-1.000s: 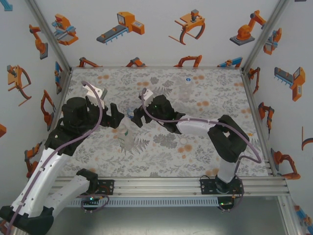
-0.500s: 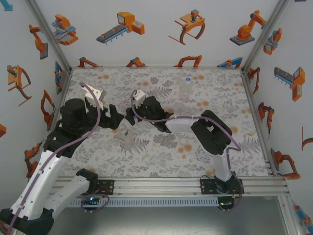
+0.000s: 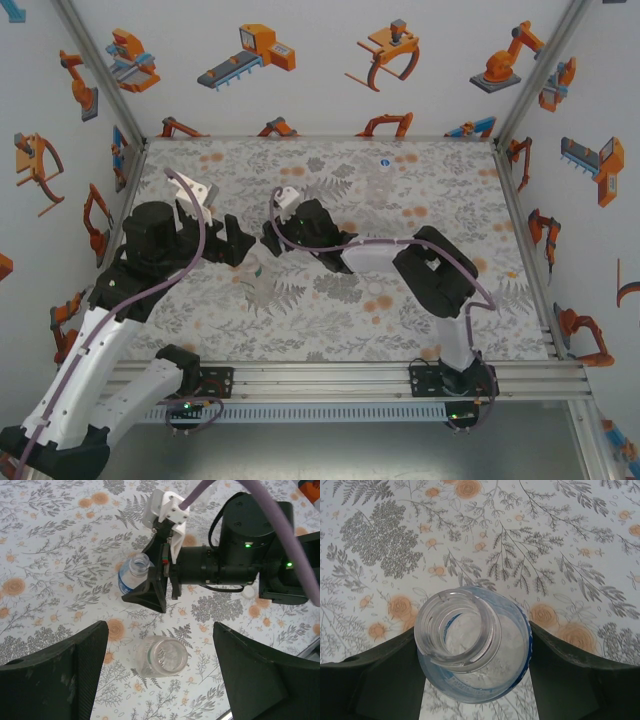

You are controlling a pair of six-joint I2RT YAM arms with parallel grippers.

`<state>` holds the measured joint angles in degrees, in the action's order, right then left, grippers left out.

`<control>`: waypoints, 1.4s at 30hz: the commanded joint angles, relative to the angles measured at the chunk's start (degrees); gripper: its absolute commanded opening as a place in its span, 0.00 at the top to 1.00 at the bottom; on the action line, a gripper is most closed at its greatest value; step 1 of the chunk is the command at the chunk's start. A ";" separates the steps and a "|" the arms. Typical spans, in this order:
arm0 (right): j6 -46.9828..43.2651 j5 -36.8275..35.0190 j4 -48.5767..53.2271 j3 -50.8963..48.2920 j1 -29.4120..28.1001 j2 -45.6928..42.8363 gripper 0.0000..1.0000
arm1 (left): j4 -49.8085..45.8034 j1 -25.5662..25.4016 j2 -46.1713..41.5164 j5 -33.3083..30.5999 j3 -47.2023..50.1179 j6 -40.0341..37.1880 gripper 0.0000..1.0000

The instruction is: Screw on the bottle caps

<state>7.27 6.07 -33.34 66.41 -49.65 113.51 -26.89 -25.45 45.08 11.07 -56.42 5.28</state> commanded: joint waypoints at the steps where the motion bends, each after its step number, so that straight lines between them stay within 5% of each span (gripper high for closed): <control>1: -1.21 -1.23 0.43 -2.63 0.16 -8.44 0.50 | 3.37 0.31 0.40 3.89 0.91 -1.24 0.22; 17: 4.14 -0.07 34.71 -4.69 4.79 -40.71 0.63 | 26.55 -2.14 6.55 24.25 5.72 -1.27 0.26; 25: 3.80 10.90 46.39 -1.94 4.78 -52.52 0.67 | 39.30 -10.25 11.26 33.79 7.65 -5.93 0.25; 31: 4.55 17.99 48.76 -1.41 4.84 -59.09 0.67 | 46.16 -14.29 13.64 35.74 7.63 -5.80 0.22; 42: 7.04 22.32 44.40 -0.26 4.78 -60.74 0.71 | 42.78 -20.49 20.48 39.57 0.93 -6.38 0.22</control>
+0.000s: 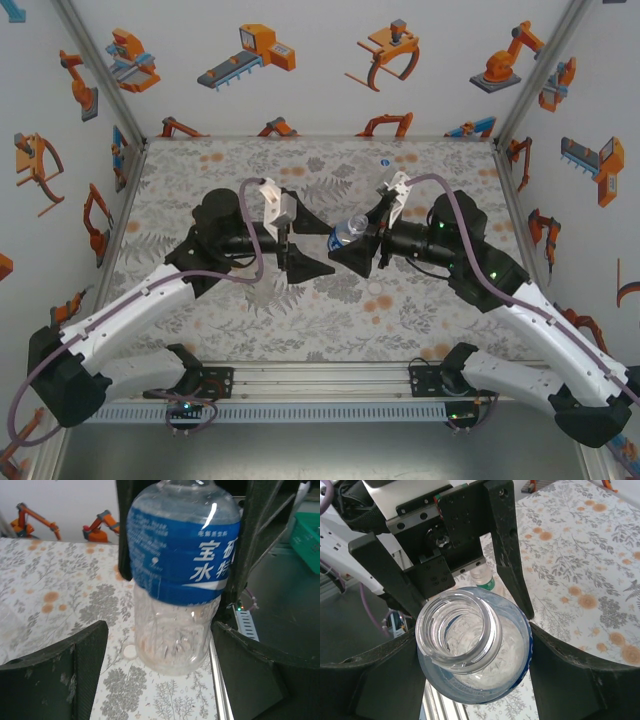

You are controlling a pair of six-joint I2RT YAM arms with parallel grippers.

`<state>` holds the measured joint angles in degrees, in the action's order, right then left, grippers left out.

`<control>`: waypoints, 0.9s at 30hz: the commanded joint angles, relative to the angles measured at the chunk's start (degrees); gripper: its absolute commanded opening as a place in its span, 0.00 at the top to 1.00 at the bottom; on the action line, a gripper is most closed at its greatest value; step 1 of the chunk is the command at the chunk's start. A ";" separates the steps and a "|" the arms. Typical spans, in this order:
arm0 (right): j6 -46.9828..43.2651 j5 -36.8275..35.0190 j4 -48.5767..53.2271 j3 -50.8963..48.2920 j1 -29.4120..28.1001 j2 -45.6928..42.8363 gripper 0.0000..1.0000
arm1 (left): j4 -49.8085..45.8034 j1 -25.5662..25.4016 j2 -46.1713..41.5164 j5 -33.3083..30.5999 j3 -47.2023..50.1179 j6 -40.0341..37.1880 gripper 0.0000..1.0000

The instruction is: Screw on the bottle caps

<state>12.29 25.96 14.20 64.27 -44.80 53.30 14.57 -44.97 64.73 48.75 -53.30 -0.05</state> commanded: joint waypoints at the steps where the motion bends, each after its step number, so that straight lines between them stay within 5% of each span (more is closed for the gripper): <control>1: 1.99 2.68 -3.78 1.86 -0.06 -0.48 0.71 | 1.34 -1.23 1.37 2.06 -2.60 -0.67 0.23; 27: 2.59 0.76 -11.82 -1.08 -0.09 -1.48 0.75 | 0.77 -3.02 6.16 7.06 -6.15 0.30 0.39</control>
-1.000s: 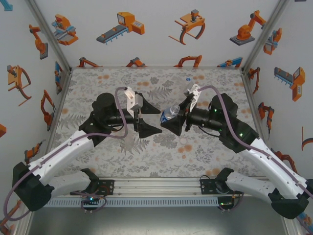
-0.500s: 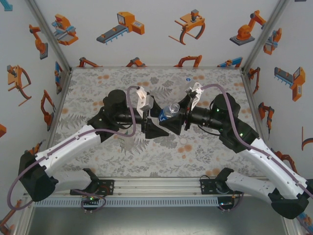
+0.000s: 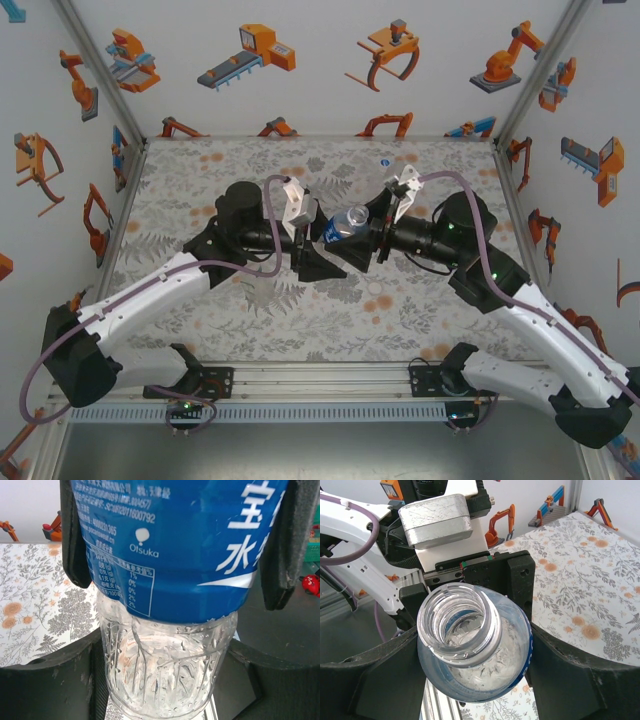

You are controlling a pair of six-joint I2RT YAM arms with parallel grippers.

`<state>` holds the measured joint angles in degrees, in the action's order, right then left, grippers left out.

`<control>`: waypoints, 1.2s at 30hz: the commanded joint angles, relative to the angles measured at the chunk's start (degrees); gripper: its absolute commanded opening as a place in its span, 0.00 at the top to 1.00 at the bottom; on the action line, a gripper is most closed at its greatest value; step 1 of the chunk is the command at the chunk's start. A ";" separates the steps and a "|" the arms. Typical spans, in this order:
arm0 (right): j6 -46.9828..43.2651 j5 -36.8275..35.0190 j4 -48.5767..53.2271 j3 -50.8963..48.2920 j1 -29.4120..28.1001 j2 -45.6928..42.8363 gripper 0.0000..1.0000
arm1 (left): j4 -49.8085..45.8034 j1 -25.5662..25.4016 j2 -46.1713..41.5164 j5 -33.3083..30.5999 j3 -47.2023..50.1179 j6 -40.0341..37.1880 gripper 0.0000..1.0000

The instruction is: Screw on the bottle caps

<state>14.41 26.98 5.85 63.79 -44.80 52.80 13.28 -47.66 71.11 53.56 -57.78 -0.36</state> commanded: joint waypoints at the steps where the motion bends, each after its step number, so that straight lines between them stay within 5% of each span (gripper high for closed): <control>1: 0.51 -0.18 -3.56 -0.74 -0.12 -0.98 0.75 | 2.16 -0.33 -0.30 2.29 -1.68 0.69 0.37; 13: 1.08 -0.53 -4.52 -2.15 -0.11 -1.39 0.77 | 5.17 -0.24 -1.86 1.72 -0.05 2.10 0.33; 26: 1.10 -0.44 -4.88 -2.28 -0.12 -2.07 0.77 | 2.78 -0.15 -2.64 0.97 -0.05 1.04 0.52; 32: 0.82 -4.49 -2.69 -0.95 -0.12 -3.00 0.40 | -1.05 0.70 -3.80 -2.22 0.01 -0.59 0.63; 36: -0.72 -9.29 0.94 0.70 -0.14 -4.16 0.33 | -4.33 1.66 -5.67 -7.11 0.85 -2.17 0.68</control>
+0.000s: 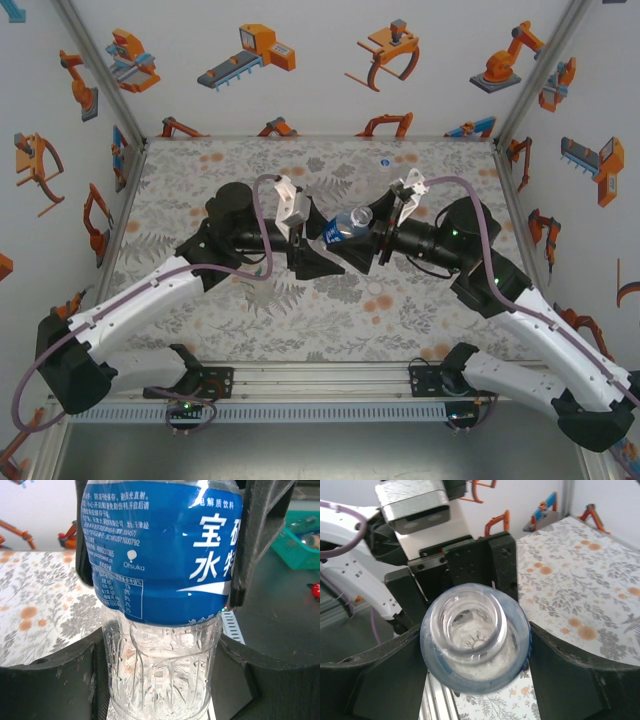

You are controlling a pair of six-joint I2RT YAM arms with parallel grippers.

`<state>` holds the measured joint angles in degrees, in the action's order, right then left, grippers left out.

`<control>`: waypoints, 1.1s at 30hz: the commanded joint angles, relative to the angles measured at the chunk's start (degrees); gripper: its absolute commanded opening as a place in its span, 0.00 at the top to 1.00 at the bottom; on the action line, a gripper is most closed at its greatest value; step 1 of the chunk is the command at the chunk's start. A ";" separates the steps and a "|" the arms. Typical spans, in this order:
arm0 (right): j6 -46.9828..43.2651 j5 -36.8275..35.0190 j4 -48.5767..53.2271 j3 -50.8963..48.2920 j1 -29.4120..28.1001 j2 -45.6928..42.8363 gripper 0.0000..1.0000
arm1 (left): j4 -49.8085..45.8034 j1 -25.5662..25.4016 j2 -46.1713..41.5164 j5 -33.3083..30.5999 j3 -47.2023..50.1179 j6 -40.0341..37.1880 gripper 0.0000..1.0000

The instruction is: Screw on the bottle caps

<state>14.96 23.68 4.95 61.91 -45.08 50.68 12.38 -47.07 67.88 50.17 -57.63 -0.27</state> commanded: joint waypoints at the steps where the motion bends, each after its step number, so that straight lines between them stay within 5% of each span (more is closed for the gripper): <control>1: -1.47 -7.80 2.89 2.80 0.17 -2.38 0.33 | -4.44 1.34 -3.03 -5.00 0.83 -2.81 0.70; 8: -2.09 -14.84 5.82 2.36 0.20 -3.76 0.33 | -8.51 3.62 -7.07 -12.62 3.03 -4.19 0.79; 18: 2.62 -30.76 17.03 -0.74 0.66 1.19 0.36 | -9.84 8.34 -13.14 -15.69 5.69 -1.58 0.93; 21: 5.69 -31.99 19.58 -2.31 0.78 4.43 0.38 | -11.56 8.76 -14.48 -16.70 5.53 -1.98 1.00; 33: 17.28 -28.84 22.73 -9.59 6.49 15.68 0.51 | -14.02 8.74 -18.05 -20.03 6.19 -2.31 1.00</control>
<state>28.16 -6.15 26.39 53.25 -40.58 65.14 -1.98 -38.59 50.70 30.81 -52.05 -2.37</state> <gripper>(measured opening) 0.502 0.601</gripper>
